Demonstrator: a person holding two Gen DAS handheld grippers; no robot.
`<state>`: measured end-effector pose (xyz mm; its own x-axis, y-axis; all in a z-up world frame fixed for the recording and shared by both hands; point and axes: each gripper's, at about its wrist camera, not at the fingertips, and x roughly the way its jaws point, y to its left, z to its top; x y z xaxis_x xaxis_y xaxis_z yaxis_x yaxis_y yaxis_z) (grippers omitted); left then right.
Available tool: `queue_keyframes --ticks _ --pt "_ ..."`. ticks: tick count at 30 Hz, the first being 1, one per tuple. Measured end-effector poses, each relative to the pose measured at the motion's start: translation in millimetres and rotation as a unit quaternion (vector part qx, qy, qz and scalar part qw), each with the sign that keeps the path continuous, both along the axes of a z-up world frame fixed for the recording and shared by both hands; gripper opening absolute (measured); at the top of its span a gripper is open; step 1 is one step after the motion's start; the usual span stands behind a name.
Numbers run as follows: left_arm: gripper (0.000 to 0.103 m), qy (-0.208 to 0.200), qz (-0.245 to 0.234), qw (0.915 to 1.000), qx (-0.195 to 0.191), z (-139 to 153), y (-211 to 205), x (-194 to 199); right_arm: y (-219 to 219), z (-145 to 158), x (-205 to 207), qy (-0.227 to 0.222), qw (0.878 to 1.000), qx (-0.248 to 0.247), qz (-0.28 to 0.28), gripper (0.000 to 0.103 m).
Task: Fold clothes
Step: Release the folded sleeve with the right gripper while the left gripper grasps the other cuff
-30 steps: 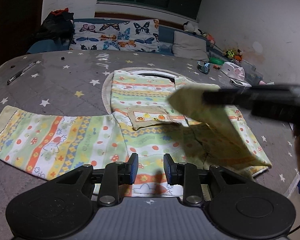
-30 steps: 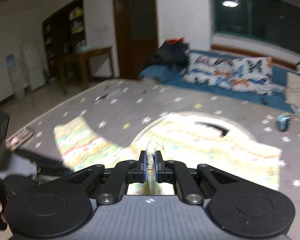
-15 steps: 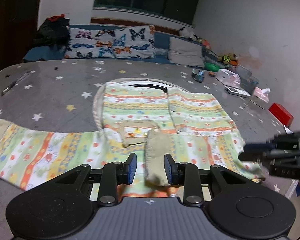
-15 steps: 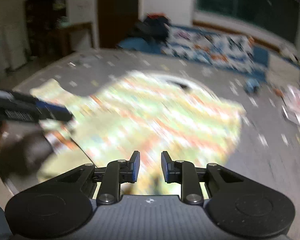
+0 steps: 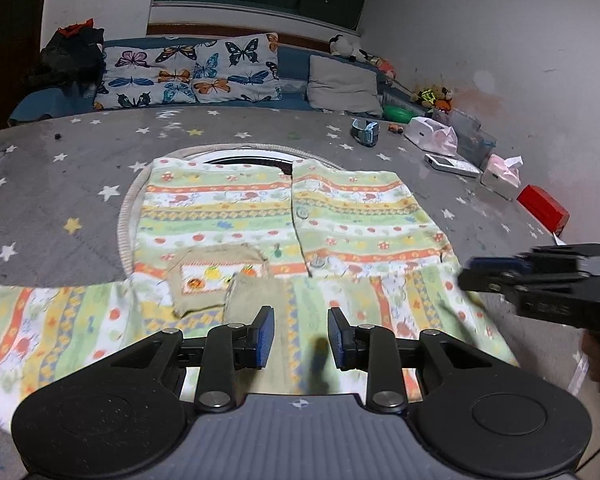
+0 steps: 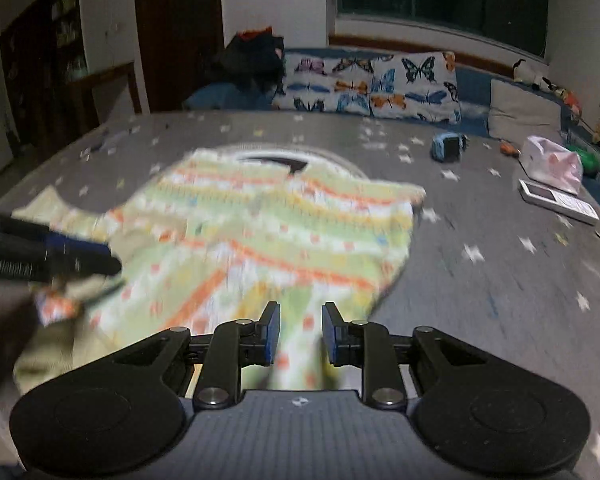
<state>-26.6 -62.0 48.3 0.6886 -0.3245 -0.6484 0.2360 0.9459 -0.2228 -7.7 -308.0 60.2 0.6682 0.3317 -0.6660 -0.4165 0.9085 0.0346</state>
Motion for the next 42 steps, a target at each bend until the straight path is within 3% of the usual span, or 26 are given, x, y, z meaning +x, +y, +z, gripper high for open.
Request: queue_keyframes --ticks 7,10,17,26,29,33,38,42 --pt "0.026 0.010 0.014 0.9997 0.017 -17.0 -1.4 16.7 1.5 -27.7 27.1 0.026 0.999 -0.002 -0.020 0.022" --pt "0.026 0.010 0.017 0.9998 0.006 -14.2 2.2 15.8 4.6 -21.7 21.3 0.019 1.000 -0.008 -0.014 0.023" --pt "0.026 0.011 0.026 0.9995 0.015 -15.4 7.1 12.2 33.9 -4.7 9.1 0.004 0.999 0.005 0.045 0.030" --pt "0.027 -0.004 0.006 0.9997 0.022 -4.6 8.4 -22.8 82.4 -16.3 -19.6 0.020 0.991 -0.005 0.132 0.030" --pt "0.027 0.003 0.009 0.9993 0.037 -12.6 8.0 -28.4 89.5 -18.6 -30.6 0.014 0.989 -0.025 0.147 0.030" --pt "0.028 -0.002 0.016 0.9996 0.025 -8.7 15.5 -36.4 91.3 -9.3 -34.7 0.002 0.989 -0.025 0.147 0.030" --pt "0.028 -0.006 0.051 0.9984 0.022 -4.1 35.4 -47.6 97.1 -12.1 -32.5 0.008 0.988 -0.026 0.151 0.031" --pt "0.029 -0.012 0.107 0.9937 0.030 0.2 67.1 -57.0 99.7 -15.0 -34.5 0.007 0.987 -0.032 0.155 0.031"
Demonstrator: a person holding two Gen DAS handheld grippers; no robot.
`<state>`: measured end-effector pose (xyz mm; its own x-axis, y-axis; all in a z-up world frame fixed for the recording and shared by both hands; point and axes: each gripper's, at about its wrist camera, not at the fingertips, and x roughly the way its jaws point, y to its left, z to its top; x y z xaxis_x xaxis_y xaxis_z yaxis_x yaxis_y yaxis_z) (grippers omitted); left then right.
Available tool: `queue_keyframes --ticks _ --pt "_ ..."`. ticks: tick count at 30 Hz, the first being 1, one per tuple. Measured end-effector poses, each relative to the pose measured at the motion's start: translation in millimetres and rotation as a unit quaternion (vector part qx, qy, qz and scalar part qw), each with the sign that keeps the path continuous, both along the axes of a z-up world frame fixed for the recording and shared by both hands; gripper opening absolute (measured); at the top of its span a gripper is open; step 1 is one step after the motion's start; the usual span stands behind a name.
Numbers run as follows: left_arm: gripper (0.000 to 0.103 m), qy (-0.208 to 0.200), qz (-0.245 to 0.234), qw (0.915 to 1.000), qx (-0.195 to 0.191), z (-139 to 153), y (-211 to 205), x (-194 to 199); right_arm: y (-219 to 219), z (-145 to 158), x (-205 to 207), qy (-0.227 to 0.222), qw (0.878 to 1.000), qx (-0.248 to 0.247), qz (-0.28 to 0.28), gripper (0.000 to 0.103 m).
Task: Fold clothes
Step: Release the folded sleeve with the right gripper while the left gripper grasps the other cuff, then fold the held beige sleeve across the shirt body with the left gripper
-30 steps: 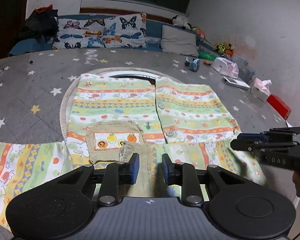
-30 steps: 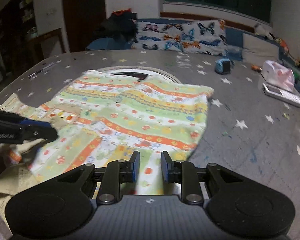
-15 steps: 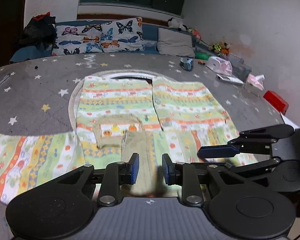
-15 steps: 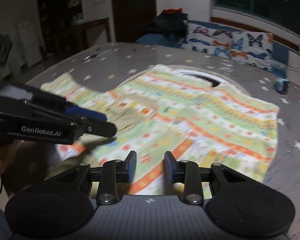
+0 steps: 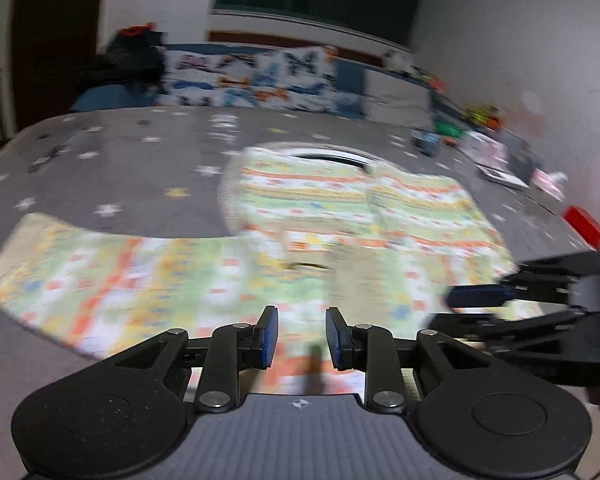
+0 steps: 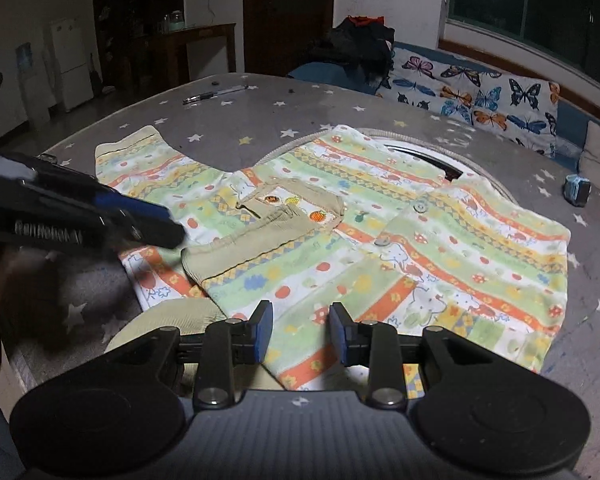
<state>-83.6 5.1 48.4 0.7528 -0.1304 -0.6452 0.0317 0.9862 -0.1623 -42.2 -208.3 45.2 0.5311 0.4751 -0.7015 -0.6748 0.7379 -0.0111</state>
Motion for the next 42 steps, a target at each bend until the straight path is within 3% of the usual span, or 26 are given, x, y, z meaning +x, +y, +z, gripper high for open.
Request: queue_keyframes --ticks 5,8,12,16,23,31,33,35,38,42 --pt "0.031 -0.007 0.099 0.9948 0.020 2.6 48.9 -4.7 -2.2 9.1 -1.2 -0.010 1.000 0.007 -0.002 0.035" --pt "0.032 -0.012 0.167 0.9850 0.042 2.2 79.1 -3.4 -2.7 12.3 -2.1 -0.013 1.000 0.008 -0.003 0.036" --pt "0.032 -0.012 0.250 0.9673 0.041 -0.9 122.1 2.4 -1.5 13.5 -4.9 -0.015 1.000 0.006 0.000 0.036" --pt "0.034 -0.007 0.290 0.9566 0.025 -4.2 151.6 8.3 -1.1 13.7 -7.2 -0.015 1.000 0.006 0.001 0.036" --pt "0.033 0.013 0.311 0.9502 0.005 -15.4 172.2 17.4 -3.4 13.2 -6.5 -0.014 1.000 0.007 -0.004 0.036" --pt "0.034 0.010 0.323 0.9461 0.014 -16.4 168.1 17.2 -9.1 10.6 -7.3 -0.009 1.000 0.009 -0.013 0.037" --pt "0.029 0.009 0.319 0.9478 0.005 -15.9 169.1 17.7 -9.9 9.9 -7.4 -0.008 1.000 0.010 -0.015 0.037" --pt "0.011 0.008 0.312 0.9499 -0.005 -15.4 170.3 18.1 -10.8 9.8 -7.7 -0.008 1.000 0.011 -0.016 0.037" --pt "0.008 -0.003 0.299 0.9539 -0.019 -9.1 167.2 16.3 -13.1 10.7 -8.6 -0.009 1.000 0.015 -0.020 0.037" --pt "0.007 -0.037 0.255 0.9657 -0.028 14.9 144.6 12.9 -17.9 11.6 -8.9 -0.010 0.999 0.018 -0.028 0.037"
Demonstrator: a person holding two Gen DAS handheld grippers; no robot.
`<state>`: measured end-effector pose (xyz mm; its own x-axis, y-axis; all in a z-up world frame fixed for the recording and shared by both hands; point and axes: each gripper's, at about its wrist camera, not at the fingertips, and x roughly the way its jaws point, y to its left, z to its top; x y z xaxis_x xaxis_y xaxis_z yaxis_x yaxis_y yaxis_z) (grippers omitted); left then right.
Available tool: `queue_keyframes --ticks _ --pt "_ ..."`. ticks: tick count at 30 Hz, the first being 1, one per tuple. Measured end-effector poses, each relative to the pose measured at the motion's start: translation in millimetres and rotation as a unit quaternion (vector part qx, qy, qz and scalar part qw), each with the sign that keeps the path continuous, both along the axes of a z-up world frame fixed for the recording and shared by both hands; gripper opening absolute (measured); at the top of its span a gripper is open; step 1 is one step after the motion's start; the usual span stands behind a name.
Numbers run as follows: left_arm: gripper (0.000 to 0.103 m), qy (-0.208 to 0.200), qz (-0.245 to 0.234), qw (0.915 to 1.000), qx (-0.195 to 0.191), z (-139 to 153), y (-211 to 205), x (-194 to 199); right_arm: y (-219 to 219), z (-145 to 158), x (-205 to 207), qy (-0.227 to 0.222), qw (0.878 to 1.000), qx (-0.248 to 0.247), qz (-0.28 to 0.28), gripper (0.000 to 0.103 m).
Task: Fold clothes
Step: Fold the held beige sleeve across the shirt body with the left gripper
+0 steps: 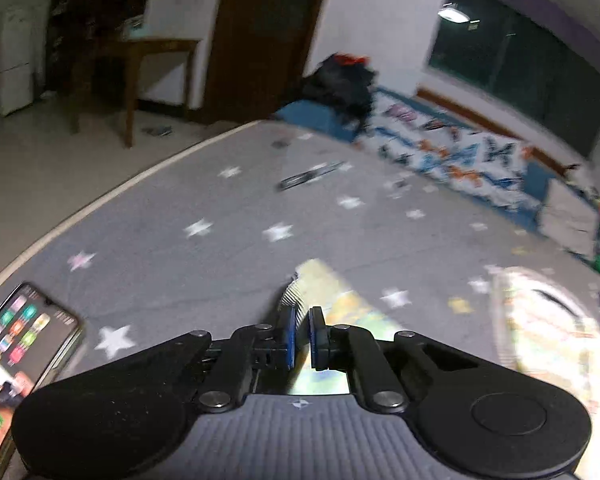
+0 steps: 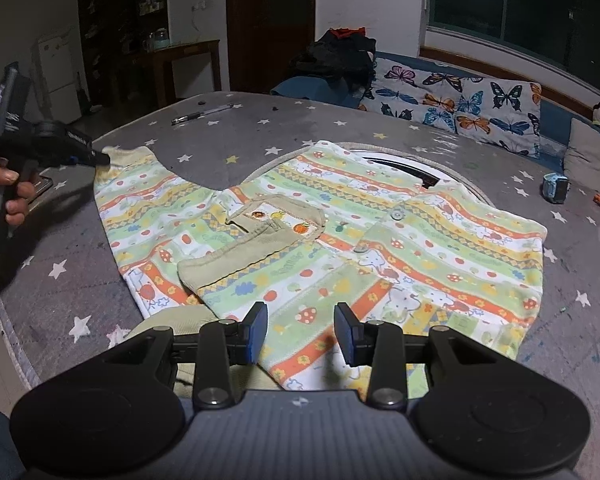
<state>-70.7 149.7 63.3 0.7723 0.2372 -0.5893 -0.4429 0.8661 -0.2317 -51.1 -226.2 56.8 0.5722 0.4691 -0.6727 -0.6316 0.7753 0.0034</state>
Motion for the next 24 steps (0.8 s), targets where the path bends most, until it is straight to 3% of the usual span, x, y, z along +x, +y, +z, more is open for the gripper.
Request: queue_keyframes --ticks 6,12,16,24 --pt "0.007 -0.060 -0.111 0.9918 -0.020 42.7 -58.5 0.0 -12.5 2.6 0.2 -0.004 1.000 0.008 -0.016 0.037" --pt "0.007 -0.098 -0.241 0.9646 -0.041 71.9 -139.7 5.5 -33.2 7.2 0.6 -0.010 0.999 0.023 -0.042 0.037" --pt "0.007 -0.099 -0.310 0.9441 -0.055 70.8 -189.1 11.4 -48.6 8.1 1.5 -0.008 0.997 0.034 -0.062 0.037" --pt "0.007 -0.053 -0.393 0.9148 -0.075 35.0 -251.2 20.6 -81.3 8.9 2.2 -0.009 0.993 0.047 -0.111 0.037"
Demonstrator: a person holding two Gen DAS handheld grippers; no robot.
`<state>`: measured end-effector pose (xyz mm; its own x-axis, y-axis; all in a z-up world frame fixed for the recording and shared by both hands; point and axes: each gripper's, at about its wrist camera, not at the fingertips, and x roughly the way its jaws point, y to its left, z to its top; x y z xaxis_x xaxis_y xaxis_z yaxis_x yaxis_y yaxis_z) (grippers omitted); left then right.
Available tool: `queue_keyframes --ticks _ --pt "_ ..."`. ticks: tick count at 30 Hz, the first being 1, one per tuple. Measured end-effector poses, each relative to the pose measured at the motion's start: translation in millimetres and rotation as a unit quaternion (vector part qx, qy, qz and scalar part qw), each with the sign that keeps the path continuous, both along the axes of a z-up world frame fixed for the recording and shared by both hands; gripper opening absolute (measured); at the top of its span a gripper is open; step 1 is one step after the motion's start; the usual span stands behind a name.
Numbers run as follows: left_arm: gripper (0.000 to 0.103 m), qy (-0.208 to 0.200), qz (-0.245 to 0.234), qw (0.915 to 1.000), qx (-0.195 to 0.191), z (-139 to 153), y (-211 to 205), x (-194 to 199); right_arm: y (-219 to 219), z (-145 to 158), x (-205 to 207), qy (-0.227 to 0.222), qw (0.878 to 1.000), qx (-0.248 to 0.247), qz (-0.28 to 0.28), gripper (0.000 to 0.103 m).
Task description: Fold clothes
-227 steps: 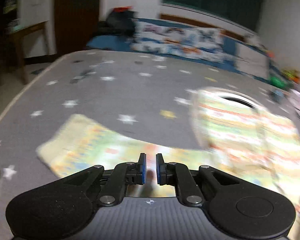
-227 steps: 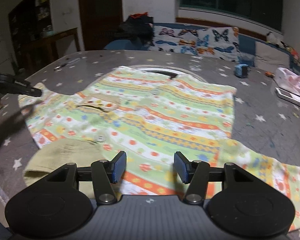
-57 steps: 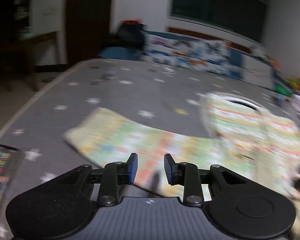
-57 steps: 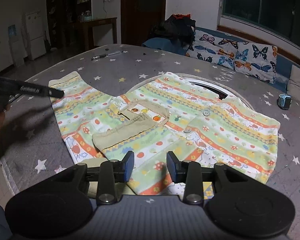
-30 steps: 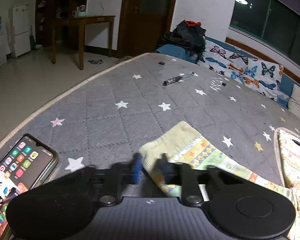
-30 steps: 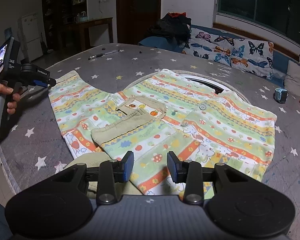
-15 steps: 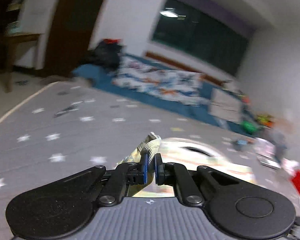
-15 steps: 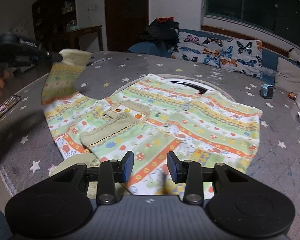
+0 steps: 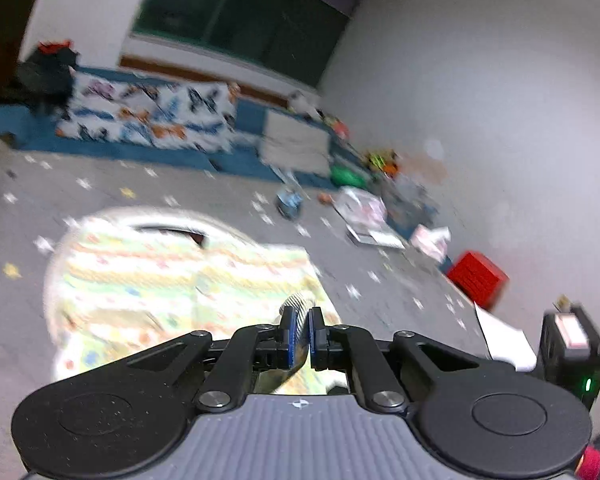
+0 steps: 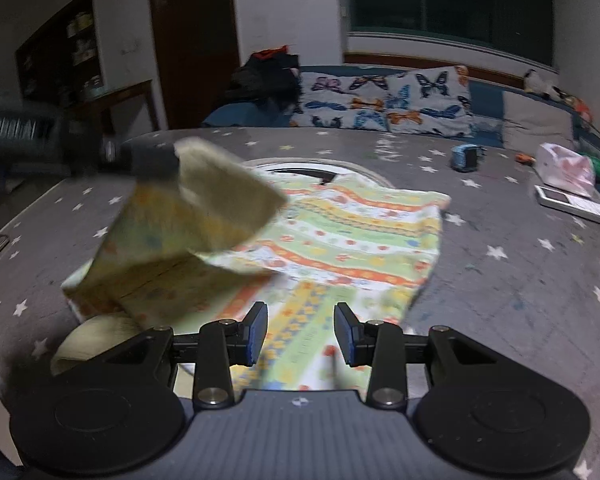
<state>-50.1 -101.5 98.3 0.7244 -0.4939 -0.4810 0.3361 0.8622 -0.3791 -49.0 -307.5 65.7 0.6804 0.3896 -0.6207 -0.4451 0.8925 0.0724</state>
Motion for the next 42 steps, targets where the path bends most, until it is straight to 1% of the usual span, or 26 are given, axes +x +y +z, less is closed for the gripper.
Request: queue_keyframes --ticks 3,5,7,9,11,16,18,24,28,29,32,34,35,37,39,42 --pt "0.007 0.018 -0.027 0.9995 0.003 -12.7 -13.1 -1.4 -10.4 -0.7 2.4 0.004 1.000 0.005 -0.019 0.036" --pt "0.009 0.028 -0.039 0.9988 0.014 -19.7 -19.0 -1.5 -14.6 -1.1 3.7 0.005 1.000 0.007 -0.028 0.036" --pt "0.009 0.034 -0.044 0.9981 0.025 -25.9 -21.5 -1.2 -18.5 -1.1 4.9 0.005 0.999 0.009 -0.038 0.036" --pt "0.012 0.040 -0.051 0.9975 0.028 -29.8 -19.6 -2.1 -20.9 -0.8 6.1 0.006 0.999 0.013 -0.046 0.036" --pt "0.012 0.037 -0.049 0.9976 0.032 -29.8 -12.1 -3.9 -20.8 -1.6 8.7 0.014 0.999 0.022 -0.044 0.036" --pt "0.014 0.025 0.001 0.9979 0.059 -26.9 28.6 -14.4 -9.7 -7.9 11.0 0.027 0.999 0.025 -0.024 0.036" --pt "0.023 0.027 0.026 0.9969 0.070 -27.5 49.0 -19.4 -2.6 -12.4 13.0 0.033 0.999 0.025 -0.016 0.036" --pt "0.027 0.039 0.093 0.9893 0.105 -35.6 100.7 -40.0 10.2 -26.2 25.7 0.048 0.998 0.023 -0.014 0.034" --pt "0.027 0.060 0.116 0.9855 0.109 -44.8 121.1 -44.6 14.9 -30.3 28.9 0.050 0.998 0.019 -0.013 0.026" --pt "0.027 0.062 0.116 0.9853 0.109 -46.7 122.4 -44.7 16.1 -30.4 28.6 0.048 0.999 0.018 -0.013 0.019" --pt "0.027 0.067 0.111 0.9854 0.111 -52.8 122.6 -44.2 17.5 -29.2 28.4 0.044 0.999 0.015 -0.017 0.007" --pt "0.026 0.071 0.107 0.9852 0.114 -56.5 122.1 -43.3 16.9 -26.6 26.5 0.039 0.999 0.015 -0.021 0.007" --pt "0.025 0.074 0.104 0.9850 0.116 -58.1 121.2 -42.3 17.0 -23.5 24.2 0.031 0.999 0.012 -0.022 0.006" --pt "0.025 0.082 0.101 0.9842 0.121 -61.5 121.9 -41.0 17.5 -14.9 18.7 0.011 1.000 0.004 -0.024 0.004" --pt "0.026 0.088 0.098 0.9840 0.120 -63.7 123.3 -39.5 18.5 -5.6 14.9 0.000 1.000 -0.004 -0.024 0.004" --pt "0.025 0.091 0.100 0.9834 0.121 -60.6 125.0 -37.0 21.4 -9.1 16.8 0.008 0.999 -0.020 -0.024 0.004"
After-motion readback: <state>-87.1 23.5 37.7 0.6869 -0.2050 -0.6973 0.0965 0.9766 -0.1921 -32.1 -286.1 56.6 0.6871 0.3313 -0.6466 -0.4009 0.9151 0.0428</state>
